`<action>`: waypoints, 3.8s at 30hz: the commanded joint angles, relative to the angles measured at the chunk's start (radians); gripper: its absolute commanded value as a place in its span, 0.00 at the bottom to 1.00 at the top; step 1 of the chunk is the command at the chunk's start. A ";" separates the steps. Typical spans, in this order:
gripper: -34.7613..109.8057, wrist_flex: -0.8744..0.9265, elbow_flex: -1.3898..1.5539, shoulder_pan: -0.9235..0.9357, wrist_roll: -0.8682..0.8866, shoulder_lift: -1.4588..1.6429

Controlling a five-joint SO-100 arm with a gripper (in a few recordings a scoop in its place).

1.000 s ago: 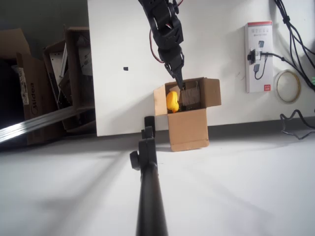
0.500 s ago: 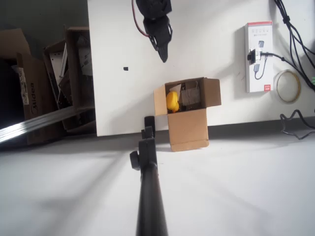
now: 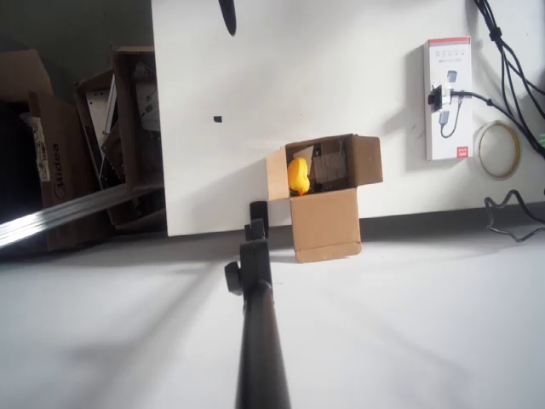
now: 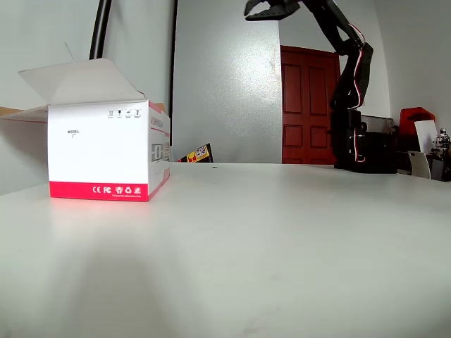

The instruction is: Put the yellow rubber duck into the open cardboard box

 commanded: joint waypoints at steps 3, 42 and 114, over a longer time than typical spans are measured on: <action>0.24 -0.084 0.342 0.055 0.009 0.308; 0.24 -0.500 1.608 0.156 -0.115 1.131; 0.24 -0.580 1.924 0.187 -0.071 1.160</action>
